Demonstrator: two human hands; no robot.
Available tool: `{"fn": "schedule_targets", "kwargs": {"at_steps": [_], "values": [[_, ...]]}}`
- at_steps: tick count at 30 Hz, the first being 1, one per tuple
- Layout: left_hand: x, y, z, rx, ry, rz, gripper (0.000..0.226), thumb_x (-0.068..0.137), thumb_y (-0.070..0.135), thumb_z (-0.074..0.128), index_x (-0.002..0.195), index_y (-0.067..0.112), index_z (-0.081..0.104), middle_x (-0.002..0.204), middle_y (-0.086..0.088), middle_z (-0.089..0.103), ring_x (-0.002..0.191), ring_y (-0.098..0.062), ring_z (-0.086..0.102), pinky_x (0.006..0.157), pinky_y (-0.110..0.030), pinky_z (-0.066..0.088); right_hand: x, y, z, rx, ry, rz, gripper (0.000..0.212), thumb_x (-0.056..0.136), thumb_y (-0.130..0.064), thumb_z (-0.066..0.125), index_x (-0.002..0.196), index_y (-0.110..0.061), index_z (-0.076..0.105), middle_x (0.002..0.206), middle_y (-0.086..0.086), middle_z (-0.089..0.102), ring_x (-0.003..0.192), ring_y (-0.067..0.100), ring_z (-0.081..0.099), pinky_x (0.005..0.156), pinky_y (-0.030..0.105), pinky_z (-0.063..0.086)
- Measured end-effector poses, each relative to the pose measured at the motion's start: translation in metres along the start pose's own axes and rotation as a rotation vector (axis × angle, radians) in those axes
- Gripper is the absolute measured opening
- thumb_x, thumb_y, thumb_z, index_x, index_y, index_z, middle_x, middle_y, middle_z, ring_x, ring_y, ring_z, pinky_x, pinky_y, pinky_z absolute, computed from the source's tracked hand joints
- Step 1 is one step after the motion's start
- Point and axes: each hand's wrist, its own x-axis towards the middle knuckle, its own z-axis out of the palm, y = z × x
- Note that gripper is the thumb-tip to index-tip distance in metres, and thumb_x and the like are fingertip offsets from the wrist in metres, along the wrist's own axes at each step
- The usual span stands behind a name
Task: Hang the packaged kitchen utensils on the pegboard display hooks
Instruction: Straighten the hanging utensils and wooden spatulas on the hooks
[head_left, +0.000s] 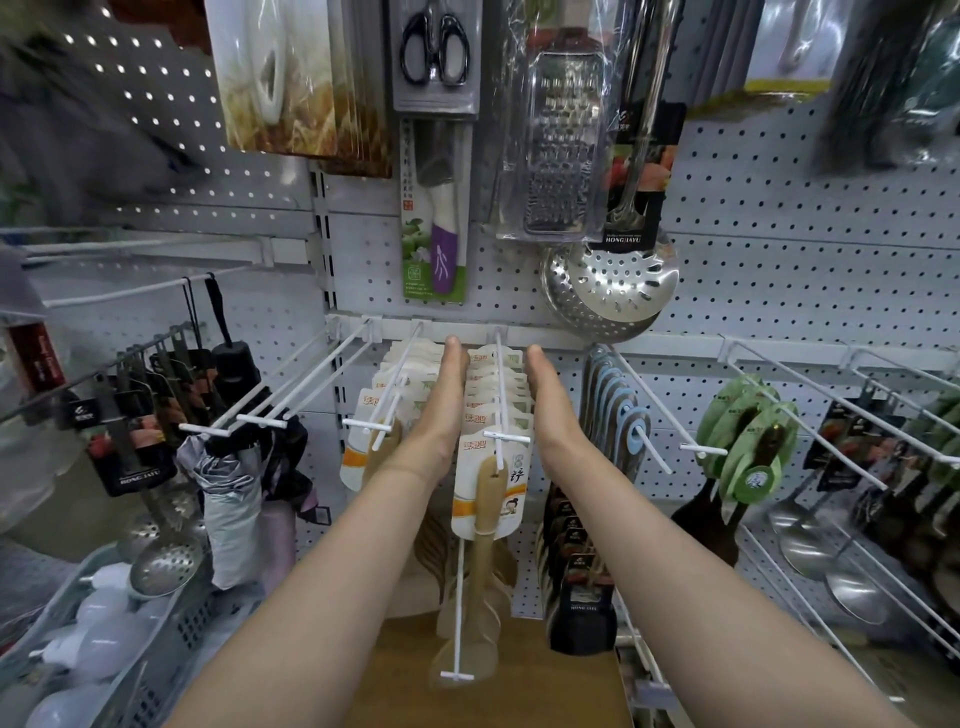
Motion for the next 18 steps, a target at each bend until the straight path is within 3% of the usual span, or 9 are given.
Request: {"fn": "schedule_targets", "kwargs": {"at_steps": [5,9,10,14,18], "values": [[0.001,0.002,0.002,-0.022,-0.019,-0.023,0.068,0.106,0.057,0.014,0.148,0.014,0.044,0.085,0.028,0.056,0.062,0.006,0.067,0.068,-0.02,0.048,0.005,0.0,-0.004,0.025,-0.007,0.005,0.035,0.106,-0.05,0.037,0.101,-0.031,0.066,0.088,-0.013,0.075,0.077,0.0,0.072,0.069,0.02,0.05],[0.004,0.005,0.002,-0.054,-0.031,-0.041,0.069,0.105,0.059,0.014,0.148,0.014,0.045,0.118,0.015,0.058,0.07,0.003,0.064,0.071,-0.023,0.049,0.003,-0.006,-0.002,0.014,-0.013,0.026,0.029,0.107,-0.048,0.035,0.091,-0.036,0.057,0.08,-0.022,0.063,0.065,-0.008,0.066,0.064,0.016,0.047],[0.005,0.006,0.002,-0.055,-0.032,-0.046,0.068,0.105,0.06,0.014,0.146,0.016,0.047,0.118,0.015,0.058,0.071,0.002,0.064,0.071,-0.024,0.049,0.004,-0.006,-0.003,0.006,-0.018,0.024,0.029,0.108,-0.048,0.035,0.092,-0.036,0.057,0.081,-0.022,0.062,0.063,-0.009,0.066,0.063,0.015,0.047],[0.002,0.001,-0.001,-0.024,-0.009,-0.044,0.052,0.104,0.061,0.013,0.114,0.035,0.057,0.083,0.023,0.065,0.067,0.005,0.067,0.068,-0.022,0.048,-0.005,-0.007,-0.006,0.005,0.004,-0.012,0.032,0.11,-0.043,0.031,0.091,-0.037,0.056,0.074,-0.028,0.061,0.059,-0.019,0.061,0.053,0.003,0.045],[0.003,-0.011,-0.001,-0.098,0.005,-0.013,0.066,0.102,0.065,0.017,0.153,0.027,0.036,0.113,0.014,0.06,0.086,0.005,0.063,0.071,-0.021,0.048,-0.015,0.001,-0.009,0.042,-0.003,-0.039,0.027,0.11,-0.043,0.03,0.101,-0.039,0.056,0.087,-0.028,0.06,0.066,-0.023,0.061,0.056,0.0,0.044]]}}
